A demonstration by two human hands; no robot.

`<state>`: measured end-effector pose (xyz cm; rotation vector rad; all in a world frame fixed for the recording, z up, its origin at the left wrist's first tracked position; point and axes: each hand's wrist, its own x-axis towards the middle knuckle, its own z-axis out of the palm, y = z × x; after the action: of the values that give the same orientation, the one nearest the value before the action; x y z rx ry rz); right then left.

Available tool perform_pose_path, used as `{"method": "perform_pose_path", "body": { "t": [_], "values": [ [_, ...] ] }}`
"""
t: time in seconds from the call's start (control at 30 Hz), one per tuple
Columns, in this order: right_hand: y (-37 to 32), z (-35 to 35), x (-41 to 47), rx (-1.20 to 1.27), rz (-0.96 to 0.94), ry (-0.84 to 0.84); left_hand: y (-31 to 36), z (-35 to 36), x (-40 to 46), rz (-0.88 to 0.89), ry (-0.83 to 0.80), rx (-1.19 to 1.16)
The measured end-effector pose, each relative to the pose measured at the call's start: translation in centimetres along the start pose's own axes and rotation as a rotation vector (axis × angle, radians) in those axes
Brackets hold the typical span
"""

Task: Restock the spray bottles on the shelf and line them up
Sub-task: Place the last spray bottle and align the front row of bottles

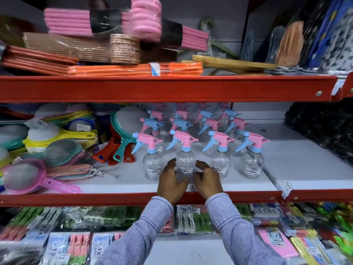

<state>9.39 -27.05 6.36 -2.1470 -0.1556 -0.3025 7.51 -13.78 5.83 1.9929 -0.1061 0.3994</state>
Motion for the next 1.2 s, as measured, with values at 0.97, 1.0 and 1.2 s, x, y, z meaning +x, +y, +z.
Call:
{"method": "perform_pose_path", "body": {
  "t": [0.97,1.0,1.2],
  "values": [
    [-5.6,7.5,-1.3,-0.085,0.018,-0.137,-4.9,-10.4,0.3,-0.142,0.062,0.134],
    [-5.6,7.6,-1.3,-0.085,0.006,-0.142,-4.9,-10.4,0.3,-0.129,0.063,0.132],
    [-5.4,7.8,-1.2,-0.105,-0.025,-0.154,-5.0,-10.2,0.4,-0.081,0.039,0.135]
  ]
}}
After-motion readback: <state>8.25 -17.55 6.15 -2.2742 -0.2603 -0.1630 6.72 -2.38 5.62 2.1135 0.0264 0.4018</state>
